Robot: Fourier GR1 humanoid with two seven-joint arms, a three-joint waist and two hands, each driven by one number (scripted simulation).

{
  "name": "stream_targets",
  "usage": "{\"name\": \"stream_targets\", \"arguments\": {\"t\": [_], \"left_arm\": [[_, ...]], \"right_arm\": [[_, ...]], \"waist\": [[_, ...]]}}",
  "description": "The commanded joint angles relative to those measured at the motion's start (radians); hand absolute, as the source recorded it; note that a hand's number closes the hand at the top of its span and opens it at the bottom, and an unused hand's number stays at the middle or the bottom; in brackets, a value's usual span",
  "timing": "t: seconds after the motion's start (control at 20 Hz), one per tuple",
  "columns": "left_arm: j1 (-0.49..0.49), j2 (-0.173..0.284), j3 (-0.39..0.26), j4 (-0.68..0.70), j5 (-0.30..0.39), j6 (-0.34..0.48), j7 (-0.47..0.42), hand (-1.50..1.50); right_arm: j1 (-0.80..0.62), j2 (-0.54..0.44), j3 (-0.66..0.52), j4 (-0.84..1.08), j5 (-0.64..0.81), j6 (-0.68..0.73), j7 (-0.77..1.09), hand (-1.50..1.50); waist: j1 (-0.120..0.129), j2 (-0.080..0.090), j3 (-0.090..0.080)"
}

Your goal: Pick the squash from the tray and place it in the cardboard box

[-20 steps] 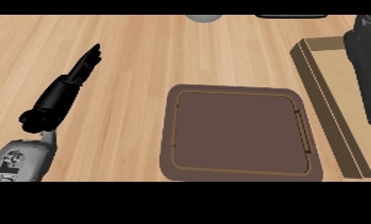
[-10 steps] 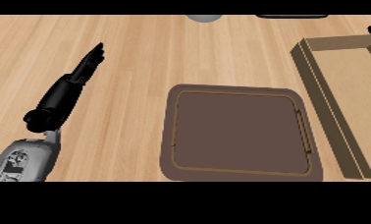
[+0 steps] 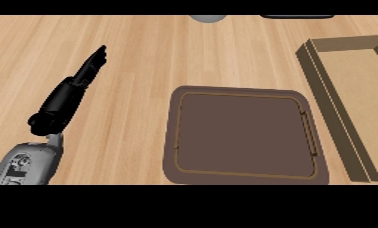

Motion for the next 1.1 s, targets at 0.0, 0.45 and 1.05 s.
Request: {"name": "stream_targets", "arguments": {"t": [0.0, 0.45, 1.05], "left_arm": [[-0.023, -0.023, 0.0, 0.056, -0.007, -0.006, -0.029, 0.0], [0.021, -0.011, 0.007, -0.019, 0.004, -0.035, -0.006, 0.0], [0.04, -0.012, 0.021, -0.056, 0.007, -0.038, 0.026, 0.0]], "right_arm": [[0.026, -0.049, -0.041, 0.046, -0.068, 0.127, -0.066, -1.5], [0.026, -0.014, -0.171, -0.076, -0.22, -0.036, -0.315, -1.5], [0.089, 0.014, -0.635, -0.084, -0.603, -0.278, -0.409, -1.5]], "waist": [[-0.003, 0.002, 0.0], [-0.005, -0.005, 0.001], [-0.002, -0.003, 0.001]]}}
